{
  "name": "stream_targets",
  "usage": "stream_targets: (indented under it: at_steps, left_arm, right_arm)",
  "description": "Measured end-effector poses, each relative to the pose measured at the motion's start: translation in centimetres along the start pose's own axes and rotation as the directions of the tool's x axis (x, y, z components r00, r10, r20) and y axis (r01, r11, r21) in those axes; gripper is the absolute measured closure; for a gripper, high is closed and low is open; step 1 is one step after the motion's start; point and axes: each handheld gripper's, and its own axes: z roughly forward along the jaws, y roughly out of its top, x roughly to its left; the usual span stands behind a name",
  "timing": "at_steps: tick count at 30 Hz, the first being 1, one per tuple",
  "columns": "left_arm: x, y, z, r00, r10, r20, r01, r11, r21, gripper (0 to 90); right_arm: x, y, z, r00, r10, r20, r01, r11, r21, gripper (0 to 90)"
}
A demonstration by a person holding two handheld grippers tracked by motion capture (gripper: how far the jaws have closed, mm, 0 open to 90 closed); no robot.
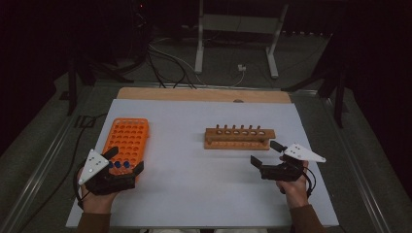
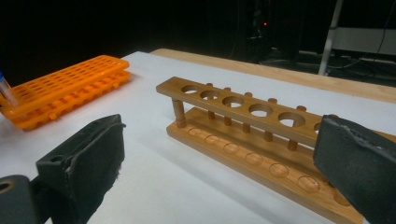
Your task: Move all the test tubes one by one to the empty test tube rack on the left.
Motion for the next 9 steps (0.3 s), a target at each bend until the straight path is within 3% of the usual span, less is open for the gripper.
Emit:
stream_targets:
  at_steps: [9]
  left_arm:
    - [0.18,-0.30,-0.16,0.9997,-0.005,-0.024,0.004,1.0000,-0.006,1.7]
  right_arm:
    - [-0.19,-0.03,-0.48,0.9999,0.002,0.010,-0.002,0.9997,-0.025,2.1]
